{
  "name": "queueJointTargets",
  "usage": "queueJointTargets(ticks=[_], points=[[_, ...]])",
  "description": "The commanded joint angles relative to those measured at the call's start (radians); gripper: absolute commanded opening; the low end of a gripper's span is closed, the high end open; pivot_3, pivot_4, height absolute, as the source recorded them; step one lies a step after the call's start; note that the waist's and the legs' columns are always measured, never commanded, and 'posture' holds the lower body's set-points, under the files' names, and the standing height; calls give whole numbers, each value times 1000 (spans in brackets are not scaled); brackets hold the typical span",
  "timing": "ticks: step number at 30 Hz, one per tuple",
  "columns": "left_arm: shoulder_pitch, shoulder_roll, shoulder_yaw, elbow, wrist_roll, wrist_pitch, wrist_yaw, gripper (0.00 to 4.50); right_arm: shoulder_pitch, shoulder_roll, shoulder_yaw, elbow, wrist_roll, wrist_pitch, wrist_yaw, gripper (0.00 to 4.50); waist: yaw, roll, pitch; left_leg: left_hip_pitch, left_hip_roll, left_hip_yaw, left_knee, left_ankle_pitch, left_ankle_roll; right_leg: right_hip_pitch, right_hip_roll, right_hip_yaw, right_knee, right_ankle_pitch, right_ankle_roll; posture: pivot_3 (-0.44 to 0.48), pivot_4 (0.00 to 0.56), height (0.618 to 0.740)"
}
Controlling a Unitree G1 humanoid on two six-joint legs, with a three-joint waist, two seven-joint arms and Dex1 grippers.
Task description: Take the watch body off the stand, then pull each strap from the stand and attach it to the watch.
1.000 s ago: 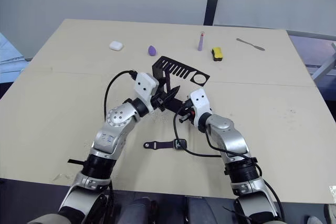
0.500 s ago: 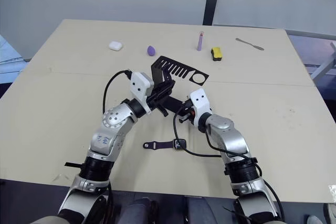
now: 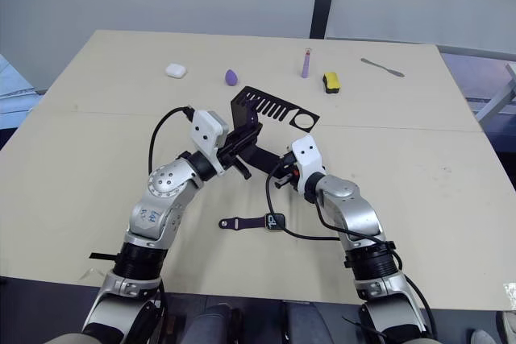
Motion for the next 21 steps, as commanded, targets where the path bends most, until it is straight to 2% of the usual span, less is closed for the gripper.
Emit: queueJointTargets(ticks=[1, 8, 21], points=[[3, 7, 19, -67, -15, -5, 0, 17, 26, 0, 5, 56, -22, 44, -25, 0, 0, 0, 0, 0, 0, 0, 0, 0, 0, 0, 0, 0, 0, 0, 0, 0, 150, 740], [20, 32, 43, -167, -57, 38, -17, 17, 21, -1, -3, 67, -20, 56, -30, 0, -1, 0, 0, 0, 0, 0, -1, 0, 0, 0, 0, 0, 0, 0, 0, 0, 150, 740], [33, 49, 60, -181, -60, 36, -7, 17, 13, -1, -8, 84, -24, 75, -29, 0, -2, 0, 0, 0, 0, 0, -2, 0, 0, 0, 0, 0, -2, 0, 0, 0, 150, 740]])
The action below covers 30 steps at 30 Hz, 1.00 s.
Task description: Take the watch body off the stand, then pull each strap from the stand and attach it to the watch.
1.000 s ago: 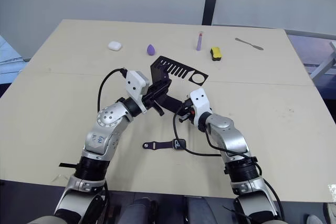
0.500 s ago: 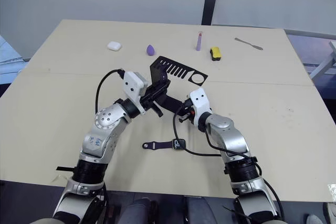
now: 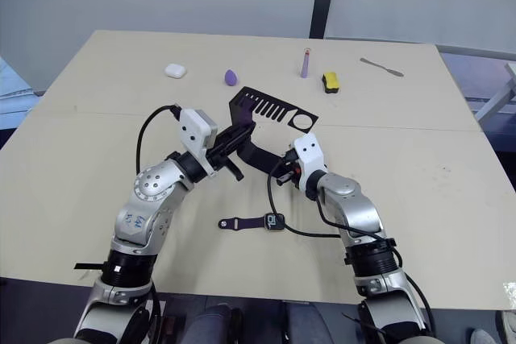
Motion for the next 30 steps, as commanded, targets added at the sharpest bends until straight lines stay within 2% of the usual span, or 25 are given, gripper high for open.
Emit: queueJointTargets(ticks=[1, 9, 18, 24, 30], points=[[-7, 9, 31, -64, -21, -20, 2, 17, 30, -5, 13, 69, -26, 62, -25, 0, 0, 0, 0, 0, 0, 0, 0, 0, 0, 0, 0, 0, 0, 0, 0, 0, 150, 740], [20, 9, -2, -28, 47, -80, 21, 17, 12, -2, 18, 88, -22, 71, -16, 0, -1, 0, 0, 1, 0, 0, -1, 0, 0, 0, 0, 0, -1, 0, 0, 0, 150, 740], [7, 16, 26, -73, 12, -58, 5, 17, 11, -6, 34, 103, -26, 79, -6, 0, -1, 0, 0, 0, 0, 0, -1, 0, 0, 0, 0, 0, -3, 0, 0, 0, 150, 740], [2, 32, 43, -130, -41, -12, -14, 17, 5, -5, 34, 115, -25, 79, -7, 0, 0, -1, -1, 1, 0, 0, -1, 0, 0, 1, 0, 0, -4, 0, 0, 0, 150, 740], [6, 105, 134, -144, -233, 126, -119, 17, 18, -5, 3, 52, 7, 55, 4, 0, 0, -1, -1, 2, 0, 0, -1, 0, 0, 2, 0, 0, -4, 0, 0, 0, 150, 740]])
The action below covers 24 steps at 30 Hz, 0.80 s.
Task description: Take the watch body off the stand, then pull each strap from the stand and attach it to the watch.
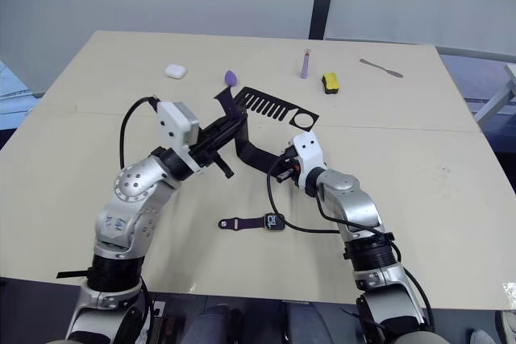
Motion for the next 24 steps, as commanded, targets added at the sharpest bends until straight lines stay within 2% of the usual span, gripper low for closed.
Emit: queueJointTargets(ticks=[1, 5, 9, 14, 16, 19, 24], points=[[-18, 64, 80, -6, -137, 87, -91, 17, 52, -8, -10, -15, 17, 37, 10, 0, 0, 0, 0, 0, 0, 0, 0, 0, 0, 0, 0, 0, 0, 0, 0, 0, 150, 740], [-46, 168, 95, 40, -279, 216, -248, 17, 103, -26, -59, -209, 105, 26, 67, 0, 1, 1, 1, -2, 0, -1, -1, 0, 0, 0, 0, -1, 0, 0, 0, 0, 150, 740], [-48, 250, 48, 38, -339, 276, -403, 17, 178, -100, -101, -398, 193, 47, 143, 0, 1, 2, 2, -5, 0, -1, -1, -1, 1, -2, -1, -1, -2, 0, 0, 0, 150, 740], [-65, 276, -9, 59, -377, 323, -508, 17, 281, -204, -223, -585, 382, 122, 219, 0, 2, 3, 3, -5, 0, -1, -3, -1, 1, -2, 0, -1, -4, 0, 0, 0, 150, 740], [-81, 272, -46, 72, -367, 319, -551, 17, 298, -232, -297, -639, 511, 188, 234, 0, 1, 3, 3, -5, 0, -1, -3, -1, 1, -2, 0, -1, -4, 0, 0, 0, 150, 740], [-118, 250, -89, 101, -356, 317, -587, 0, 291, -260, -397, -678, 735, 290, 222, 844, 0, 3, 5, -4, 0, -1, -2, 0, 2, -1, 0, -1, -4, 0, 0, 0, 150, 740], [-139, 241, -125, 104, -355, 319, -627, 0, 264, -271, -447, -705, 1000, 362, 115, 3267, -4, 3, 5, -2, 0, -1, -3, 0, 4, -1, 0, -1, -3, 0, 0, 0, 150, 740]])
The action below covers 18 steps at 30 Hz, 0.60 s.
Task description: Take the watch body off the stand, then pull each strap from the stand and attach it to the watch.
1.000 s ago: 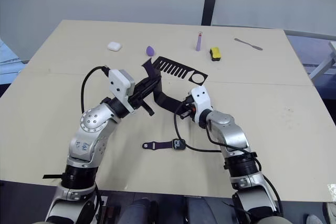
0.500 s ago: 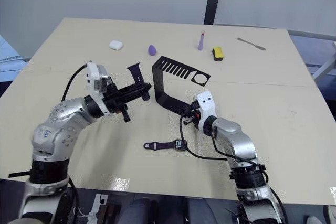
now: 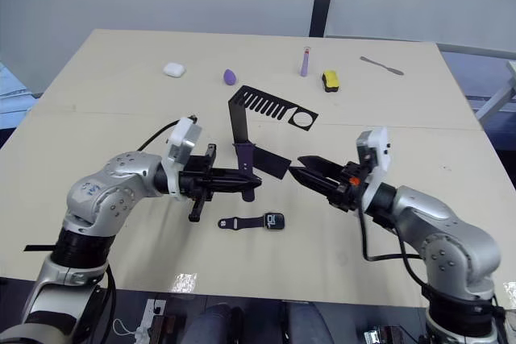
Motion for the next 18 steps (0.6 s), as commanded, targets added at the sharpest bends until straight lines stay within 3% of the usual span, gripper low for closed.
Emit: queueJointTargets(ticks=[1, 2, 3, 11, 18], points=[[-16, -5, -13, -25, -12, 3, -26, 0, -28, 7, -30, -49, 201, 28, -100, 3762, 0, 0, 0, 0, 0, 0, 0, 0, 0, 0, 0, 0, 0, 0, 0, 0, 150, 740], [-19, -8, -16, -29, -18, 9, -25, 0, -34, 10, -27, -51, 242, 27, -132, 4276, 1, 0, 0, 0, 0, 0, 0, 0, 0, 0, 0, 0, 0, 0, 0, 0, 150, 740], [-20, -11, -20, -34, -21, 14, -25, 0, -40, 12, -22, -55, 272, 24, -160, 4439, 2, 0, 0, -1, 0, 0, 0, 0, 0, 0, 0, 0, 0, 0, 0, 0, 150, 740], [-28, -47, -36, -44, -19, 24, -27, 0, -81, 17, 74, -56, 325, -19, -262, 4439, 5, 0, 0, -3, 0, 0, 1, 0, 0, 0, 0, 0, -1, 0, 0, 0, 150, 740], [-44, -70, -36, -16, -11, 13, -29, 0, -90, 7, 131, -54, 301, -59, -257, 4439, 4, 0, 0, -2, 0, 0, 1, 0, 0, 0, 0, 0, -1, 0, 0, 0, 150, 740]])
